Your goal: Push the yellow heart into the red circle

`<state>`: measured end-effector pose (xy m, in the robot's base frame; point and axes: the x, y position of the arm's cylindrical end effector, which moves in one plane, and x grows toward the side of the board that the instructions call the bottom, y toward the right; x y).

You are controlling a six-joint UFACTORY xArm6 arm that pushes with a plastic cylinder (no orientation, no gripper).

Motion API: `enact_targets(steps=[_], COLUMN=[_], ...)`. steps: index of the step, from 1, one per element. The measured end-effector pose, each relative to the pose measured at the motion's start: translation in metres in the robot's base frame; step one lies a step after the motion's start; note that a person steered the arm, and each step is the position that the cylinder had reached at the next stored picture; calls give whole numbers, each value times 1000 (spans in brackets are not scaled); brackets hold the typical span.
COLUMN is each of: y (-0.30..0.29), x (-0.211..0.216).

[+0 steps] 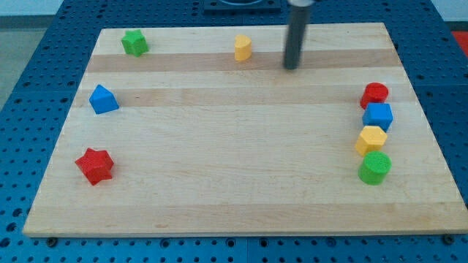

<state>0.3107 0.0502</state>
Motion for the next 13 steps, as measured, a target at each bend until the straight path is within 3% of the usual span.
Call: enact_targets(steps=[1, 2, 3, 5, 8, 9, 10, 13], y=[-97, -105, -66, 32, 6, 61, 32, 82], x=[0, -28, -61, -46, 18, 21, 29, 49])
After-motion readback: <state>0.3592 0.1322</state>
